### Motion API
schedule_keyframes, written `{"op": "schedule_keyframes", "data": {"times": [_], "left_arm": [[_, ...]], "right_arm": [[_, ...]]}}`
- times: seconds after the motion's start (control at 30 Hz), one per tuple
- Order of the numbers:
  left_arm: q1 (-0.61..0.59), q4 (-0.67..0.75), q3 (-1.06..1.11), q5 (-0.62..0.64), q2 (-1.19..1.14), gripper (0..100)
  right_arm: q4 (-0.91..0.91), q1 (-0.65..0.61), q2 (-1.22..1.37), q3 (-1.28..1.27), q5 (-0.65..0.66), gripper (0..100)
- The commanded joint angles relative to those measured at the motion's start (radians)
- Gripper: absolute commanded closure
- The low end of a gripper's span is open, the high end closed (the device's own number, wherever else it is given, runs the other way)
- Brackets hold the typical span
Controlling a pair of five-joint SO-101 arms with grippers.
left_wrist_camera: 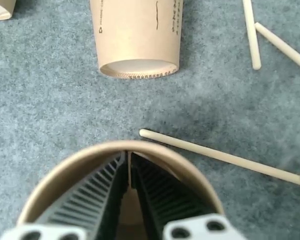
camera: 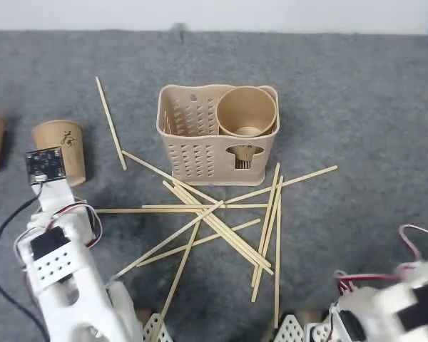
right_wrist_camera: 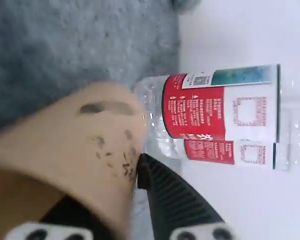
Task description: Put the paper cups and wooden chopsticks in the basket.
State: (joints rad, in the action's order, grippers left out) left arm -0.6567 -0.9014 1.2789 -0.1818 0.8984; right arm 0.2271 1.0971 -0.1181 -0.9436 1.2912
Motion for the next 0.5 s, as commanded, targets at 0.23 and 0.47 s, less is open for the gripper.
{"op": "schedule_keyframes", "data": {"times": [0.23,0.47], "left_arm": [[0.008,0.023,-0.002,0.003,0.006,99],[0.008,0.023,-0.002,0.003,0.006,99]], "right_arm": [[-1.426,-0.168,-0.552,0.417,-0.272,99.2],[-1.822,-0.220,-0.449,0.591,-0.290,99.2]]}}
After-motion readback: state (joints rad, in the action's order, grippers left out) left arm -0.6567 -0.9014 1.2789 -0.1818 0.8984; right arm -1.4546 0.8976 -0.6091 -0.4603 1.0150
